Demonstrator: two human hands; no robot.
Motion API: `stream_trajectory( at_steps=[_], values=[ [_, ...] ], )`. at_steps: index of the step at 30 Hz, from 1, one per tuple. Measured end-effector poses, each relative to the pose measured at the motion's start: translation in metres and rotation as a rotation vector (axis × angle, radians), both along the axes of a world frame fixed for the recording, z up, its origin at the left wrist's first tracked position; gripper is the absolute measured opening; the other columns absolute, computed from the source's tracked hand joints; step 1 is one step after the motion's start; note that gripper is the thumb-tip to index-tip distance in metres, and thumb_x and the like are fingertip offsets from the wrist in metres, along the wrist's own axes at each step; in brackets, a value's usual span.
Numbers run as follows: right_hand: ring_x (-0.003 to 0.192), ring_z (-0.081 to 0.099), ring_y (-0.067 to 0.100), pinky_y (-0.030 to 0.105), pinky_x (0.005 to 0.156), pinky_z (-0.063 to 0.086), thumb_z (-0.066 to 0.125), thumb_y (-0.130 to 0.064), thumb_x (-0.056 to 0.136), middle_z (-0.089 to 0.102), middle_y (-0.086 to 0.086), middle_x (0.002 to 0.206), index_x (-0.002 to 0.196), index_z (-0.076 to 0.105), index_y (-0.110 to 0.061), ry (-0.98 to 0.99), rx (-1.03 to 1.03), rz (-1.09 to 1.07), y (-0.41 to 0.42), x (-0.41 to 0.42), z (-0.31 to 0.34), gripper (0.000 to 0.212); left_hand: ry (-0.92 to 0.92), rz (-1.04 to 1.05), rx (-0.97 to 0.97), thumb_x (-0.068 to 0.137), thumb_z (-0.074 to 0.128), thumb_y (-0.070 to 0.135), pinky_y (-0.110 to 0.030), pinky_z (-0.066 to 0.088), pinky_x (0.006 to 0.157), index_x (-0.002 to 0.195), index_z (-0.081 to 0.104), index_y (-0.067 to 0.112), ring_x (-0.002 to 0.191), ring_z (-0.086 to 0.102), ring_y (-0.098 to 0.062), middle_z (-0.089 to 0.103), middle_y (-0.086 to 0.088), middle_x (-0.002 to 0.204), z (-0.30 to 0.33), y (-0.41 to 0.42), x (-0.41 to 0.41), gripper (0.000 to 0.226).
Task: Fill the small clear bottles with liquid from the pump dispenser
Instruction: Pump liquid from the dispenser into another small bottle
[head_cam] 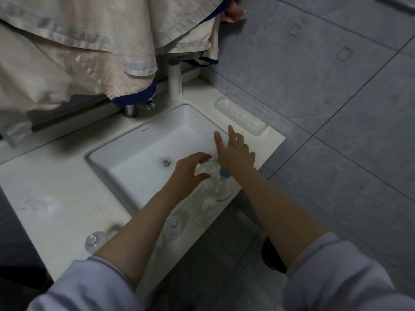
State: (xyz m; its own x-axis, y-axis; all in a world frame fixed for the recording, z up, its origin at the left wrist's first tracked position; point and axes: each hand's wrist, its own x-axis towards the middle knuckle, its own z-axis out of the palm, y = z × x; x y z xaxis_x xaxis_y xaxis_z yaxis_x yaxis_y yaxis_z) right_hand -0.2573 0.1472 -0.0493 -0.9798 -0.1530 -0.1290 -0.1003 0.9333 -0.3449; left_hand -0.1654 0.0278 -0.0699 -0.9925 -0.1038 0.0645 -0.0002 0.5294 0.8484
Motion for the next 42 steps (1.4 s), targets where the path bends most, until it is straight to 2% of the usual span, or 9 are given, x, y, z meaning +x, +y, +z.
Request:
stream_trajectory(
  at_steps=[4, 9, 13, 16, 20, 30, 36, 39, 42],
  values=[
    [0.139, 0.028, 0.032, 0.056, 0.111, 0.016, 0.003, -0.071, 0.087, 0.016, 0.006, 0.158, 0.151, 0.002, -0.031, 0.021, -0.008, -0.021, 0.001, 0.005, -0.002, 0.076, 0.010, 0.003, 0.026, 0.080, 0.069, 0.021, -0.017, 0.033, 0.095, 0.124, 0.052, 0.022, 0.118, 0.050, -0.014, 0.056, -0.001, 0.127, -0.005, -0.002, 0.002, 0.047],
    [0.137, 0.030, 0.032, 0.056, 0.111, 0.017, 0.003, -0.069, 0.089, 0.018, 0.007, 0.157, 0.151, 0.003, -0.029, 0.015, 0.019, -0.010, 0.001, 0.006, -0.005, 0.074, 0.000, 0.006, -0.065, 0.086, 0.062, 0.013, -0.030, 0.037, 0.105, 0.126, 0.051, 0.001, 0.117, 0.053, -0.025, 0.056, -0.015, 0.127, -0.004, 0.004, -0.002, 0.043],
    [0.138, 0.029, 0.032, 0.055, 0.111, 0.017, 0.003, -0.072, 0.087, 0.016, 0.006, 0.158, 0.151, 0.003, -0.031, 0.015, 0.009, -0.015, 0.001, 0.002, -0.001, 0.076, 0.032, -0.012, 0.005, 0.083, 0.067, 0.019, -0.015, 0.033, 0.097, 0.127, 0.051, 0.018, 0.113, 0.047, -0.006, 0.055, -0.002, 0.128, -0.004, -0.001, 0.003, 0.047],
    [0.137, 0.031, 0.032, 0.055, 0.110, 0.019, 0.002, -0.072, 0.086, 0.019, 0.006, 0.157, 0.151, 0.003, -0.032, 0.026, -0.018, -0.024, 0.000, 0.002, 0.000, 0.076, 0.025, -0.016, 0.009, 0.082, 0.067, 0.024, -0.008, 0.029, 0.091, 0.126, 0.049, 0.022, 0.114, 0.046, -0.005, 0.054, 0.000, 0.128, -0.006, -0.003, 0.003, 0.047],
    [0.135, 0.034, 0.031, 0.056, 0.109, 0.020, 0.002, -0.067, 0.090, 0.022, 0.006, 0.156, 0.151, 0.003, -0.031, 0.031, 0.012, -0.028, 0.001, 0.005, -0.005, 0.071, 0.009, 0.007, 0.020, 0.084, 0.062, 0.021, -0.014, 0.037, 0.090, 0.125, 0.050, 0.000, 0.112, 0.053, -0.017, 0.057, -0.015, 0.123, -0.009, 0.003, 0.002, 0.047],
    [0.135, 0.034, 0.032, 0.055, 0.109, 0.020, 0.001, -0.068, 0.089, 0.019, 0.005, 0.157, 0.151, 0.000, -0.032, -0.004, 0.020, -0.016, -0.001, 0.000, -0.006, 0.072, 0.035, 0.006, 0.017, 0.084, 0.065, 0.019, -0.018, 0.034, 0.095, 0.125, 0.050, 0.019, 0.113, 0.047, -0.007, 0.054, -0.001, 0.127, -0.004, -0.005, 0.007, 0.045],
    [0.135, 0.034, 0.031, 0.056, 0.109, 0.018, 0.001, -0.068, 0.089, 0.024, 0.005, 0.155, 0.151, 0.005, -0.031, 0.017, 0.015, -0.040, -0.001, 0.003, -0.010, 0.073, -0.027, 0.017, -0.017, 0.088, 0.049, 0.034, -0.029, 0.036, 0.103, 0.123, 0.051, -0.002, 0.117, 0.054, -0.032, 0.055, -0.023, 0.125, 0.000, 0.006, 0.000, 0.051],
    [0.135, 0.034, 0.031, 0.055, 0.109, 0.018, 0.001, -0.068, 0.089, 0.022, 0.006, 0.156, 0.151, 0.003, -0.030, -0.016, 0.028, -0.031, -0.002, 0.002, -0.010, 0.073, 0.016, 0.020, -0.073, 0.087, 0.060, 0.018, -0.026, 0.039, 0.098, 0.122, 0.052, 0.000, 0.112, 0.057, -0.029, 0.059, -0.018, 0.121, -0.001, 0.005, 0.002, 0.040],
    [0.134, 0.035, 0.032, 0.054, 0.109, 0.019, 0.002, -0.069, 0.088, 0.021, 0.005, 0.156, 0.151, 0.001, -0.031, -0.044, -0.002, -0.020, 0.000, 0.001, -0.007, 0.074, 0.106, 0.000, 0.031, 0.092, 0.044, 0.038, -0.028, 0.051, 0.089, 0.121, 0.058, 0.008, 0.096, 0.068, -0.023, 0.069, -0.006, 0.108, 0.003, 0.008, 0.007, 0.044]
  ],
)
